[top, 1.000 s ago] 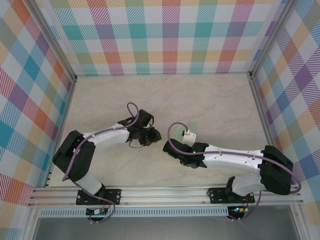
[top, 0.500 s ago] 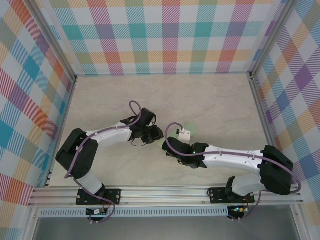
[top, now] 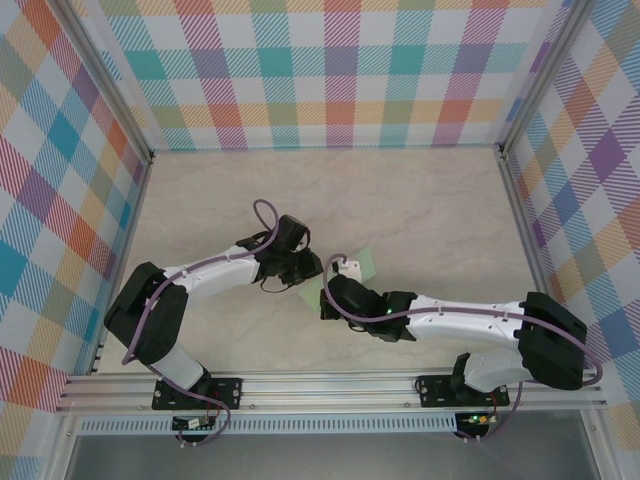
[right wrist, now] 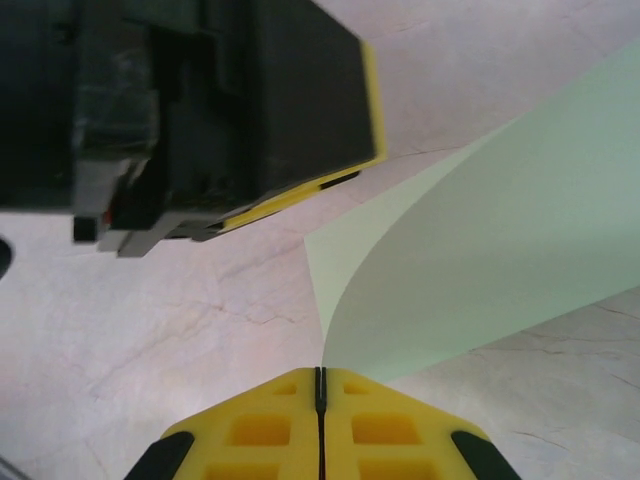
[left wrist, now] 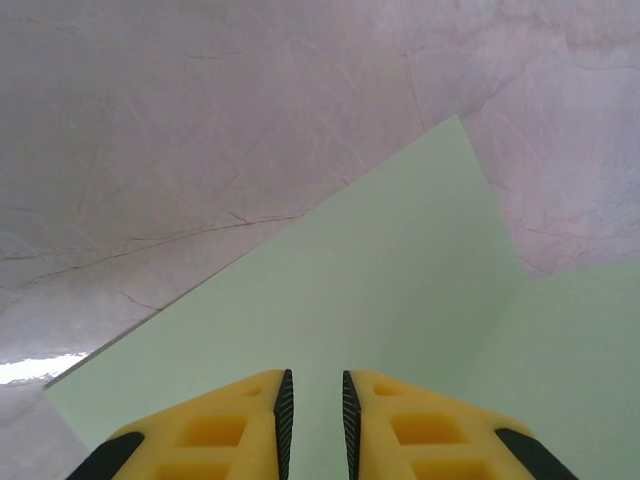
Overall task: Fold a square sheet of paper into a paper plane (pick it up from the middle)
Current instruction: Fold the triangle a second time at the center of the table.
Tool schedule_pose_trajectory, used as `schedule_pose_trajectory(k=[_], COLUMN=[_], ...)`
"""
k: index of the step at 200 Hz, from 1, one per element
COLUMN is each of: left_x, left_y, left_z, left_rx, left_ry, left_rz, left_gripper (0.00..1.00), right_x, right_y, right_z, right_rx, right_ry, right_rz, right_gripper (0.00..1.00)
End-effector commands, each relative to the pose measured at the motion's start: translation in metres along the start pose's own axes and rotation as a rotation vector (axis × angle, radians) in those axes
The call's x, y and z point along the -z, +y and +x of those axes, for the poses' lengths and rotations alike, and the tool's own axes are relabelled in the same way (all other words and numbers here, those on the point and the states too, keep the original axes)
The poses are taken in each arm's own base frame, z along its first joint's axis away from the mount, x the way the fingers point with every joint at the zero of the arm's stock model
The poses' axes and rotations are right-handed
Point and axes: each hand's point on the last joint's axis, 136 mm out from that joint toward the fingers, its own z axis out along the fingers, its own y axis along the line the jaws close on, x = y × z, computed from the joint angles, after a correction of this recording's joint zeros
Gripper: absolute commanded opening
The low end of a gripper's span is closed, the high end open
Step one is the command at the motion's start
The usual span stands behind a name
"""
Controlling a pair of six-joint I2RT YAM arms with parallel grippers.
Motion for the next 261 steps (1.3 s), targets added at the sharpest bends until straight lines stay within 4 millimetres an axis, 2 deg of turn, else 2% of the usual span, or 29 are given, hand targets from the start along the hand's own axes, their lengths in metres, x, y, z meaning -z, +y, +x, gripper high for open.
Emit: schedule_pose_trajectory(k=[1, 16, 48, 76, 97, 144, 199, 232, 261], left_x=[0.005, 0.007, 0.004, 0.001, 0.001, -0.013, -0.031, -0.028, -0.02], left_y=[0.009, 0.012, 0.014, 0.003, 0.005, -0.001, 0.026, 0.036, 0.03], left_z=[0.006, 0.006, 0.011, 0.015, 0.02, 0.033, 0.045, 0.044, 0.043], left_rx=[0.006, 0.004, 0.013, 0.011, 0.014, 0.017, 0.031, 0.037, 0.036], left_ry=[-0.003, -0.008, 0.004, 0.023, 0.04, 0.121, 0.16, 0.138, 0.124], left_rz=[-0.036, -0.043, -0.026, 0.043, 0.052, 0.109, 0.027, -0.01, 0.012], left_gripper=[0.22, 0.22, 0.22, 0.2, 0.19, 0.18, 0.15, 0.13, 0.12], right_x=[0.001, 0.005, 0.004, 0.002, 0.001, -0.003, -0.011, -0.012, -0.013], right_y=[0.005, 0.001, -0.036, -0.04, -0.046, -0.041, -0.033, -0.035, -0.037], right_z=[0.011, 0.016, 0.023, 0.016, 0.013, 0.021, 0.022, 0.022, 0.015], right_rx=[0.096, 0.122, 0.067, 0.053, 0.027, 0.03, 0.008, -0.011, -0.071], right_ry=[0.026, 0.038, 0.094, 0.101, 0.113, 0.165, 0.219, 0.24, 0.209], right_rz=[-0.06, -0.07, 0.005, 0.04, 0.047, 0.022, -0.03, -0.052, -0.059], right_gripper=[0.07, 0.07, 0.09, 0.08, 0.08, 0.09, 0.09, 0.1, 0.08])
